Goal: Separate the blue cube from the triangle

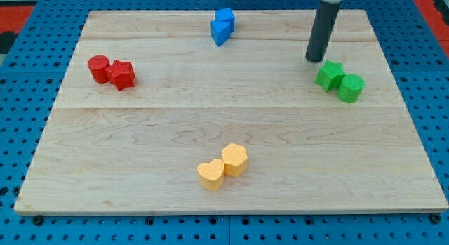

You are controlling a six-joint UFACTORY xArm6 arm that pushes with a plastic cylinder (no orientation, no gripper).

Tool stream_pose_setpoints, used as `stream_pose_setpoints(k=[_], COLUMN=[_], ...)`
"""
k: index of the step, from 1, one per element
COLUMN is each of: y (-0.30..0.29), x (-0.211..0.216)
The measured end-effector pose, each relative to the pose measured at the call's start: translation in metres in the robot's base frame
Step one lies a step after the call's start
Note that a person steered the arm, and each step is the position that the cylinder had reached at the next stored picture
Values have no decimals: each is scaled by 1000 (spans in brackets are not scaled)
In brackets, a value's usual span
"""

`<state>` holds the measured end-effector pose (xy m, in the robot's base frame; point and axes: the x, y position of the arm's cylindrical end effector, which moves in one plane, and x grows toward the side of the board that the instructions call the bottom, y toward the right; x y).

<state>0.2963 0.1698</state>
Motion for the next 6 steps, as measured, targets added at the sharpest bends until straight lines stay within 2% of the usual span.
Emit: stream_pose_setpoints(k=[1,2,4,5,6], y=[-21,-44,-224,-239,-239], x=[-92,-105,-104,-63,-42])
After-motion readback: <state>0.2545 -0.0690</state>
